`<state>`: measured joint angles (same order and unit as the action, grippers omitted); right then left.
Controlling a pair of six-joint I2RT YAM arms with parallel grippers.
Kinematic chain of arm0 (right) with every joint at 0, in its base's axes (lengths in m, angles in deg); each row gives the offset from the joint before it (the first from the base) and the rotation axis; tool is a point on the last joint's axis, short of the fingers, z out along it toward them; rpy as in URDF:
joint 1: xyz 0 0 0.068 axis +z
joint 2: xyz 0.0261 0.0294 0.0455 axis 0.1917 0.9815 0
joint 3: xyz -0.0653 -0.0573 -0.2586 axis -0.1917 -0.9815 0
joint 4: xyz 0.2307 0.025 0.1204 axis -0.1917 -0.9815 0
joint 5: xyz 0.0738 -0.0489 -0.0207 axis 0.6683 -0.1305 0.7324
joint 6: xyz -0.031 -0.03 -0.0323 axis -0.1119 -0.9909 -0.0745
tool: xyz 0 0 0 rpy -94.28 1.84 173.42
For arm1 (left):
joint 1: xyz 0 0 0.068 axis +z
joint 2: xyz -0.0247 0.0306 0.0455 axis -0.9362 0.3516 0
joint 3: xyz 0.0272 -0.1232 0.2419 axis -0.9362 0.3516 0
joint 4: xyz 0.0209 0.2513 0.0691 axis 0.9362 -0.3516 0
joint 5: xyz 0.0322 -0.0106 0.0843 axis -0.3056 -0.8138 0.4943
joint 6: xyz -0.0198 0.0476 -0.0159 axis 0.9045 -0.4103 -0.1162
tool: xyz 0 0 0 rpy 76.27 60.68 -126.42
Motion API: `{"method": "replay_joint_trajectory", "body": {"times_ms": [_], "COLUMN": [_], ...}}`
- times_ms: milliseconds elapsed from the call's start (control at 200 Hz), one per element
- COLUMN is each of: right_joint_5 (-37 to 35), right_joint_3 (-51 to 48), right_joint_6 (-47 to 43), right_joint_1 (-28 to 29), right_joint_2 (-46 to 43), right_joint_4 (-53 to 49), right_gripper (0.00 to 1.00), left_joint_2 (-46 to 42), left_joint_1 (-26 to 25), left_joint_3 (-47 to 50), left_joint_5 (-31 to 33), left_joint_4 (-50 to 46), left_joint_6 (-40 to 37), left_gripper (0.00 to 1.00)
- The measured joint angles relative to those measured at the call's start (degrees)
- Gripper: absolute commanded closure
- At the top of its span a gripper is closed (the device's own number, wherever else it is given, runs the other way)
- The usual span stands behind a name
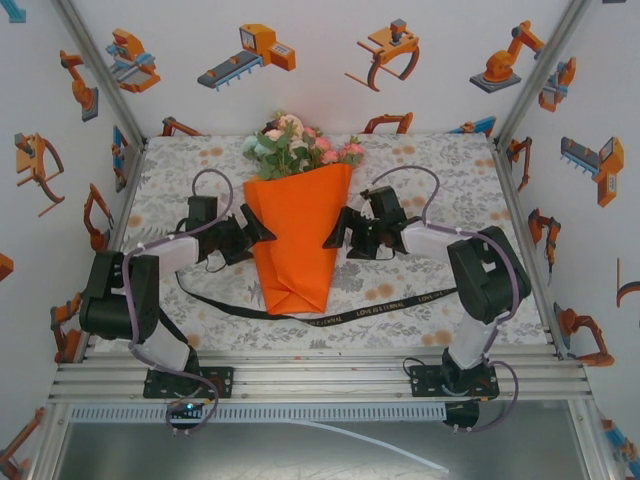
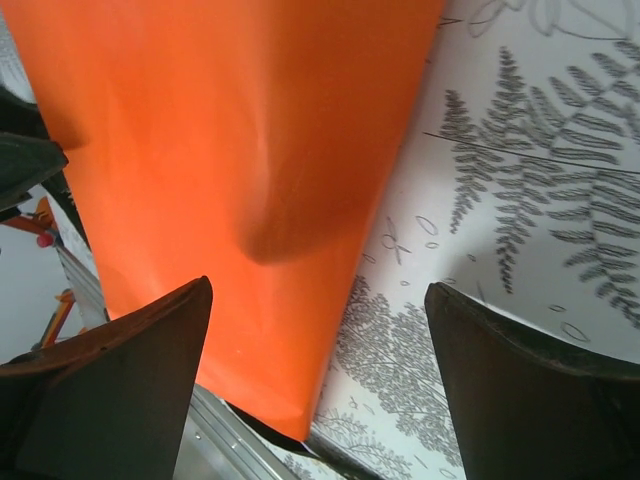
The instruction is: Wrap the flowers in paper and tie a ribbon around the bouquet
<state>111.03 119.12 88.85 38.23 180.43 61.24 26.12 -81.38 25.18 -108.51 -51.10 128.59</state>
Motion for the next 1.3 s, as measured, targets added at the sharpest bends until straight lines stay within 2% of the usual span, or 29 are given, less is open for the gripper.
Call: {"method": "replay_joint_trajectory", "body": {"times_ms": [35, 85, 310, 496, 636, 801, 846, 1081, 1297], "right_joint_5": [0.3, 0.6, 2.6, 3.8, 3.7, 3.1, 3.1, 2.7, 0.3], "right_joint_3": [-0.2, -0.4, -2.8, -4.3, -4.6, -4.6, -4.7, -7.5, -11.5], "right_joint_6": [0.6, 1.3, 5.9, 9.9, 11.5, 12.5, 12.3, 12.6, 12.7], "right_joint_1": [0.3, 0.7, 1.6, 1.6, 1.7, 1.9, 2.0, 3.3, 7.2], "right_joint_2": [0.3, 0.9, 3.5, 5.1, 5.4, 3.9, 3.1, -2.1, -5.3], "right_joint_4": [1.1, 2.5, 11.2, 17.4, 17.8, 17.2, 17.1, 16.4, 14.4], "right_gripper": [0.27, 0.28, 0.33, 0.43, 0.62, 0.94, 1.0, 1.0, 1.0], "left_joint_2": [0.8, 1.7, 4.3, 4.6, 4.7, 3.8, 2.9, -7.4, -15.8], "left_joint_1": [0.0, 0.0, 0.0, 0.0, 0.0, -0.2, -0.3, -2.1, -4.4], "left_joint_3": [0.0, 0.0, 0.9, 3.8, 4.7, 4.8, 4.7, 5.0, 10.0], "left_joint_5": [-0.9, -1.9, -4.1, -5.3, -6.5, -8.5, -8.7, -7.3, -3.7], "left_joint_4": [1.7, 3.8, 9.8, 12.4, 14.8, 17.4, 17.2, 11.0, 4.3], "left_joint_6": [0.4, 0.9, 3.7, 6.8, 9.6, 12.8, 13.6, 13.7, 12.5], "left_gripper": [0.0, 0.04, 0.31, 0.53, 0.72, 1.0, 1.0, 1.0, 1.0]}}
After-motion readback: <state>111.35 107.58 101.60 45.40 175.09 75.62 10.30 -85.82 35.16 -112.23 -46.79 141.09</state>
